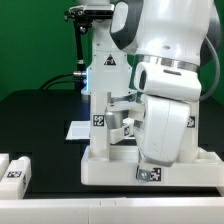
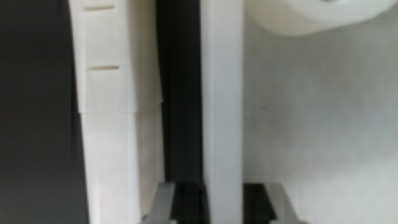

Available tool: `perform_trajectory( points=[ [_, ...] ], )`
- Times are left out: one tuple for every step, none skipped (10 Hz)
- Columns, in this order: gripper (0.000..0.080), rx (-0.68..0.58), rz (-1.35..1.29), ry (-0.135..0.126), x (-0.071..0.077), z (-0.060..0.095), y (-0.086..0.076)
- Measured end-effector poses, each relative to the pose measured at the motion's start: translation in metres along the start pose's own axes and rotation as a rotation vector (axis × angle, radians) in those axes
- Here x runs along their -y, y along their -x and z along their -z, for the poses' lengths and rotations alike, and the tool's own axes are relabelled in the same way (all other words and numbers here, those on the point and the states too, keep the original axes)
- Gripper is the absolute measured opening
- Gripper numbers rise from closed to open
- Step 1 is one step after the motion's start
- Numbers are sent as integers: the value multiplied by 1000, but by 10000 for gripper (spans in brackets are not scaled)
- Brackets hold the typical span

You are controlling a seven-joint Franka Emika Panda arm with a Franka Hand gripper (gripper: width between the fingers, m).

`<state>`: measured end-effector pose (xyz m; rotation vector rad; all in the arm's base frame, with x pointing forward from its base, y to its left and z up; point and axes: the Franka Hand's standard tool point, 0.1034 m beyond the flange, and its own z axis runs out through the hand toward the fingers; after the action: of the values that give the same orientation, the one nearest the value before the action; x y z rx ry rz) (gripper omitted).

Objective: Assemble desk

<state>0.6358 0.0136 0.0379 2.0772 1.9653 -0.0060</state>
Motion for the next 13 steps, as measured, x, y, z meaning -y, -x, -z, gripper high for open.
perform_trajectory(
  points=[
    [57, 3, 1, 1, -3, -5, -1],
    [57, 4, 2, 1, -6, -7, -4],
    [57, 7, -1, 2, -12, -6, -5],
    [57, 14, -10, -6, -16, -5, -5],
    [57, 23, -15, -19, -20, -4, -5],
    [57, 29, -17, -32, -20, -7, -5],
    [57, 32, -26, -37, -19, -10, -6],
    [57, 35, -26, -37, -19, -11, -6],
    [57, 40, -20, -35, -19, -11, -5],
    [57, 41, -22, -36, -19, -11, -5],
    [184, 41, -42, -36, -19, -11, -5],
    [322, 40, -61, -31, -21, -8, -5],
    [459, 50, -45, -29, -28, 12, -3]
  ],
)
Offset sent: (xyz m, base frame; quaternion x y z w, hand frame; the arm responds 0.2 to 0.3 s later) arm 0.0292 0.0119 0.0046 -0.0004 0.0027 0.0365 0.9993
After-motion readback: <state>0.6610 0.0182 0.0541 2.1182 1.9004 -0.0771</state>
